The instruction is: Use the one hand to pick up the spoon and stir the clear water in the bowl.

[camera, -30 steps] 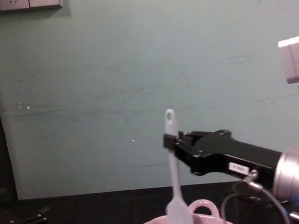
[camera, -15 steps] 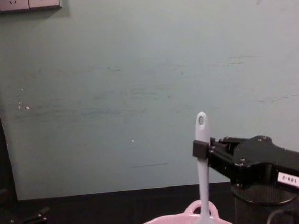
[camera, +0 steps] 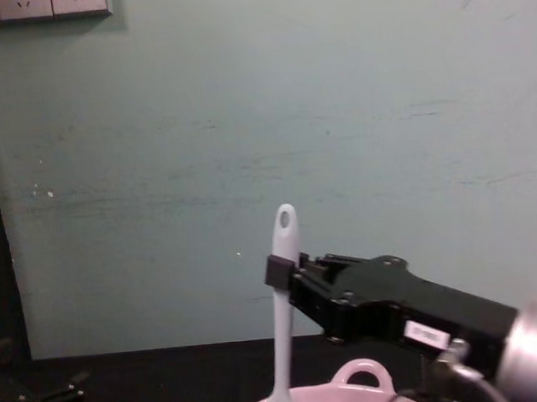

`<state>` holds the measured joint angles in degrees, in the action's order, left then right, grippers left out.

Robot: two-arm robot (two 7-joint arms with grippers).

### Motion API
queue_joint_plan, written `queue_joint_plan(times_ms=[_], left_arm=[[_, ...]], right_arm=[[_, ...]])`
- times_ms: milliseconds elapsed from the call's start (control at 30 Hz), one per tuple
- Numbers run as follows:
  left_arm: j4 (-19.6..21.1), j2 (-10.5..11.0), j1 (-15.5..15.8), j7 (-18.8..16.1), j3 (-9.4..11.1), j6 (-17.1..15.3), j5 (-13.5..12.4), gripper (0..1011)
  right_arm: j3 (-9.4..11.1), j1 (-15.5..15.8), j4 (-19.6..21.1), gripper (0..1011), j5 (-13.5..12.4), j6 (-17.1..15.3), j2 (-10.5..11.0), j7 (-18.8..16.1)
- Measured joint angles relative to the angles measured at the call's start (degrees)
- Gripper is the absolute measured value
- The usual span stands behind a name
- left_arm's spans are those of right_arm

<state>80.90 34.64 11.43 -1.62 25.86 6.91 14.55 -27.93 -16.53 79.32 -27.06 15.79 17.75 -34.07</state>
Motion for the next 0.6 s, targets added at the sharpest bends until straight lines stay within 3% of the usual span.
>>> queue_joint_plan(times_ms=[233, 300, 467, 600], left_arm=[[0.00, 0.00, 0.00, 0.00, 0.00, 0.00, 0.00, 1011], [0.00, 0.00, 0.00, 0.00, 0.00, 0.00, 0.00, 1011], [0.00, 0.00, 0.00, 0.00, 0.00, 0.00, 0.00, 1011], [0.00, 0.00, 0.00, 0.00, 0.00, 0.00, 0.00, 1011]], right_arm=[[0.85, -4.46, -9.38, 117, 4.85, 5.89, -5.08, 3.78], [1.24, -5.15, -10.74, 117, 5.84, 6.87, -5.47, 4.58], [2.74, -6.57, -13.24, 117, 7.53, 8.26, -5.27, 5.59], [4.34, -5.64, -10.96, 116, 7.20, 6.94, -2.95, 4.61]])
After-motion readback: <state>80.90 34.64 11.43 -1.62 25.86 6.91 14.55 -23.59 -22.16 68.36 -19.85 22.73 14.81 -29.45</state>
